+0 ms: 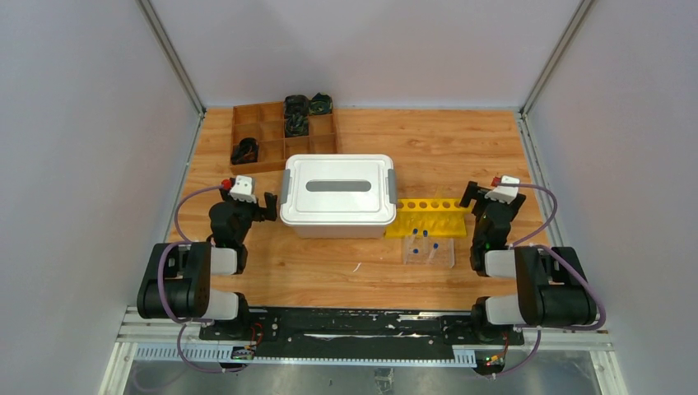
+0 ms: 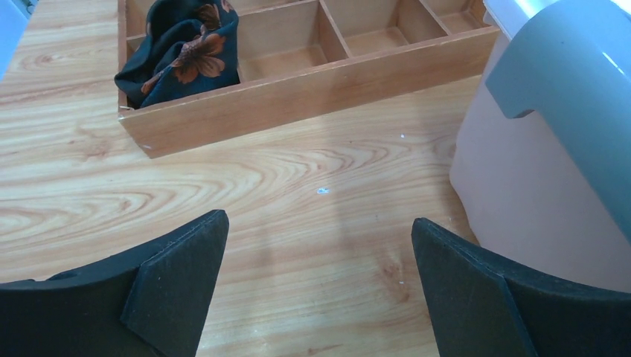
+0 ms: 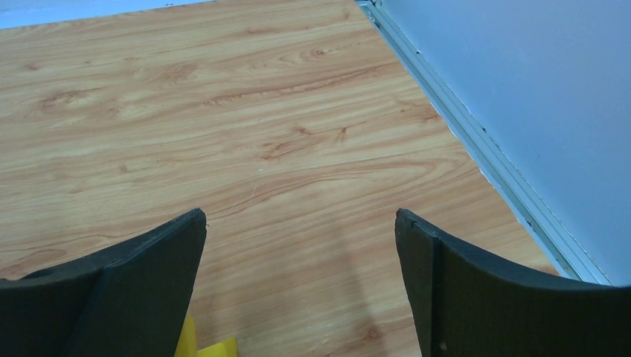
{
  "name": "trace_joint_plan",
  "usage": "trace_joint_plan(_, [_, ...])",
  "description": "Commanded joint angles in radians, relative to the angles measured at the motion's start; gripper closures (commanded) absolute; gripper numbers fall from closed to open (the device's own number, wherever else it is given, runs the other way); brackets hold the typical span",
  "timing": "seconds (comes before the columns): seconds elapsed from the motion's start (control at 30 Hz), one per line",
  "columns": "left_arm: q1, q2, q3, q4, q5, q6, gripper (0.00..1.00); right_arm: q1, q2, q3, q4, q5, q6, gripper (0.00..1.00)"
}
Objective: Organize the chemistry lab equipment
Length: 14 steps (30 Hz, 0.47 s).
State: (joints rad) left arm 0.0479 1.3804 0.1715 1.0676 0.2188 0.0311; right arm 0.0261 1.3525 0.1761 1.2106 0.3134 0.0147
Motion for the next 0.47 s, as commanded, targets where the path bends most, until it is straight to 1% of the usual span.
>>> trace_joint_plan(0.0, [-0.004, 0.001, 0.007, 0.058, -0.032, 0.014, 0.0, 0.015, 0.039, 0.012, -0.136, -0.001, -0.053, 0.0])
trace_joint_plan(0.03, [-0.005, 0.005, 0.004, 0.074, -0.034, 0.012, 0.0, 0.017, 0.041, 0.019, -0.144, -0.003, -0.055, 0.0])
trace_joint_plan(0.1, [-0.005, -0.004, 0.009, 0.046, -0.032, 0.017, 0.0, 0.021, 0.033, 0.033, -0.183, 0.0, -0.055, 0.0])
trace_joint_plan(0.17, [-0.004, -0.002, 0.008, 0.054, -0.032, 0.015, 0.0, 0.021, 0.024, 0.042, -0.214, 0.002, -0.048, 0.0])
trace_joint_plan(0.43, [-0.013, -0.003, 0.015, 0.038, -0.047, 0.025, 0.0, 0.021, 0.025, 0.041, -0.213, 0.002, -0.049, 0.0])
